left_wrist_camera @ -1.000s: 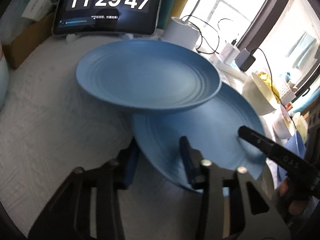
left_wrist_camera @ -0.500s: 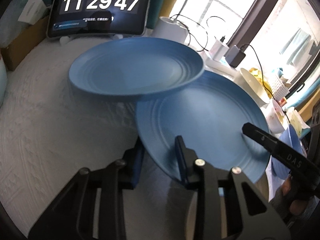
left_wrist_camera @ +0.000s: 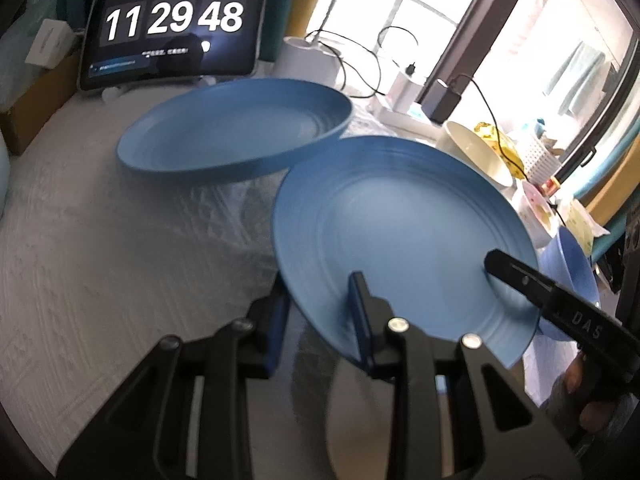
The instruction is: Organize plates and bowls
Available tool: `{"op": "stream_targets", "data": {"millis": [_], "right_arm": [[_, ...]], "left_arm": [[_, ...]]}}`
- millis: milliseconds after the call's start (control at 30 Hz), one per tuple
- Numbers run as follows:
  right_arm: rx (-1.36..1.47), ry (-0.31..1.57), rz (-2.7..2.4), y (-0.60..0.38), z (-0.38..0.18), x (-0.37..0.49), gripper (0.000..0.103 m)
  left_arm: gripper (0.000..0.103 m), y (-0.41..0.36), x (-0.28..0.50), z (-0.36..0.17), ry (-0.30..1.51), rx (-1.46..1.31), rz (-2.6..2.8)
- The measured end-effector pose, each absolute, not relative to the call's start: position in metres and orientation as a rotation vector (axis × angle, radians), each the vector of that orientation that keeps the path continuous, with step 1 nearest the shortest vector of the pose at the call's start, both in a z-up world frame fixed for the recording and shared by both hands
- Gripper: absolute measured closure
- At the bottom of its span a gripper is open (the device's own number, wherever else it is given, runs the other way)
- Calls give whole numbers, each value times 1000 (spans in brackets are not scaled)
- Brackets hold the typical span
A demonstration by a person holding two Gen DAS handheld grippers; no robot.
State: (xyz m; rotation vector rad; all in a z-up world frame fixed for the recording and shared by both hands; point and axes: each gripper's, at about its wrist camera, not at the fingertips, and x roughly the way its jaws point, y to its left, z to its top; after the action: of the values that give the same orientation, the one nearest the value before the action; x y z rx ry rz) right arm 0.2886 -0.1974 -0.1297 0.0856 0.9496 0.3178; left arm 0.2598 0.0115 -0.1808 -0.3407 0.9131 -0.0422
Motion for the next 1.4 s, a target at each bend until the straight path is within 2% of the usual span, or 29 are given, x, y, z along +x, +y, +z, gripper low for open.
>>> {"op": "stream_targets", "data": {"millis": [833, 1400], "right_arm": [[123, 878, 294, -227, -101, 233, 76], [126, 917, 295, -228, -120, 192, 75]], "left_arm": [[73, -18, 216, -150, 839, -241, -90], [73, -20, 183, -161, 886, -201, -92]]}}
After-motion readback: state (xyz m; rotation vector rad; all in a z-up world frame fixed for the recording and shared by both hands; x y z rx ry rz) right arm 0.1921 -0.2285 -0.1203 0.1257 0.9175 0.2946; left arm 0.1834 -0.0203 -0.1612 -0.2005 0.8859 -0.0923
